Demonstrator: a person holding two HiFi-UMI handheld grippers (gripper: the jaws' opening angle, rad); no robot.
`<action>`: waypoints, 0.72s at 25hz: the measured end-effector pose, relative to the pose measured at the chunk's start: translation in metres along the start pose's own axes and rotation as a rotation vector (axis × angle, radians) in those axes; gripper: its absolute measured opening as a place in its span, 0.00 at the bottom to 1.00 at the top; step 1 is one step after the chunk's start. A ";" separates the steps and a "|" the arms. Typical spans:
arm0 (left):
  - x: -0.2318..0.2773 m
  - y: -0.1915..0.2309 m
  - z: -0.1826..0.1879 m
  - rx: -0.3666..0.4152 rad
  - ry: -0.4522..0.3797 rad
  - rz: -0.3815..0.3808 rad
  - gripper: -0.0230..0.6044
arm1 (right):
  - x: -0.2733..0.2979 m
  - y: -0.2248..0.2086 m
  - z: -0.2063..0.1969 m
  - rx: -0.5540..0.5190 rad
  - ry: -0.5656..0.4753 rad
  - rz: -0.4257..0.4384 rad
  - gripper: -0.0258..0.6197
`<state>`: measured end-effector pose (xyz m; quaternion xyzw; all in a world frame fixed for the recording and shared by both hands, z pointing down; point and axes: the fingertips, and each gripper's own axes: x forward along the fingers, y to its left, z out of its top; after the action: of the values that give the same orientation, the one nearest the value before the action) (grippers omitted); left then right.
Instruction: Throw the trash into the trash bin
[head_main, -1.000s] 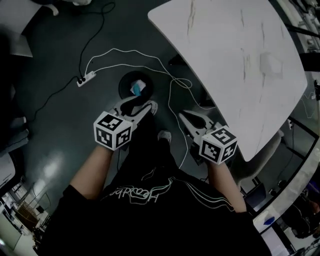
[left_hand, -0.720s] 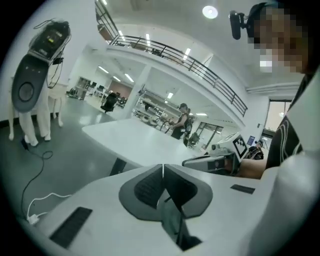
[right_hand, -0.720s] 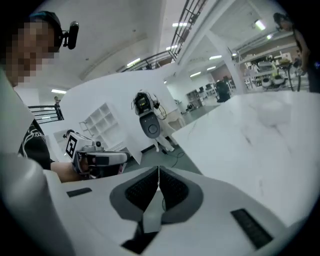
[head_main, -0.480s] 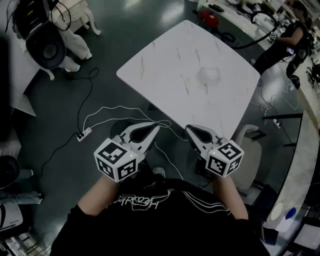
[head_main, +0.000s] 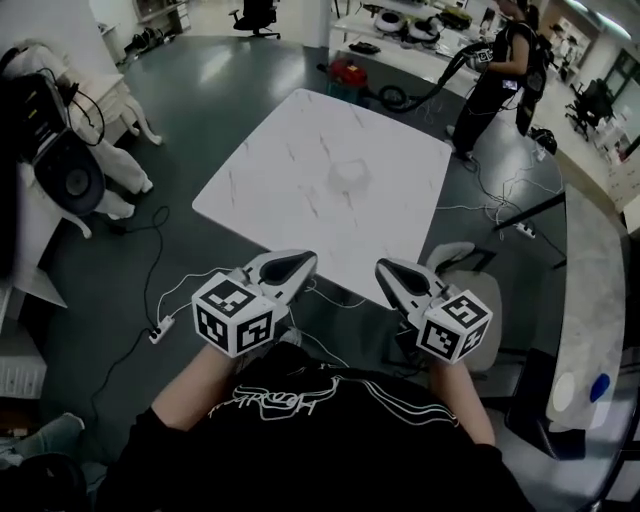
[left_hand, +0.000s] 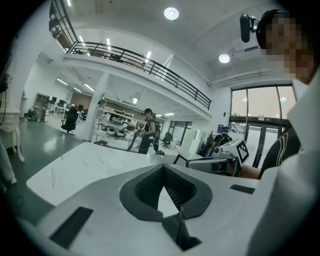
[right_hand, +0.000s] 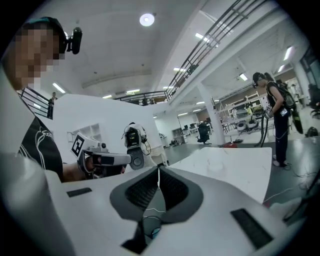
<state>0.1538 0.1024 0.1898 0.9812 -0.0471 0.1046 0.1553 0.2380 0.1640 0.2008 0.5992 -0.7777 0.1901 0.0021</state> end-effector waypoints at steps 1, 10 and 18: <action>0.002 0.000 0.001 0.002 0.008 -0.002 0.04 | -0.001 -0.002 0.000 0.008 -0.005 -0.004 0.09; 0.046 0.018 -0.008 0.034 0.080 -0.020 0.04 | 0.010 -0.034 -0.007 0.049 -0.001 -0.030 0.09; 0.125 0.065 -0.009 0.022 0.142 -0.080 0.04 | 0.024 -0.098 -0.013 0.121 0.023 -0.137 0.09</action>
<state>0.2657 0.0361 0.2452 0.9740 0.0046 0.1681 0.1516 0.3196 0.1251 0.2467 0.6480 -0.7217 0.2431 -0.0123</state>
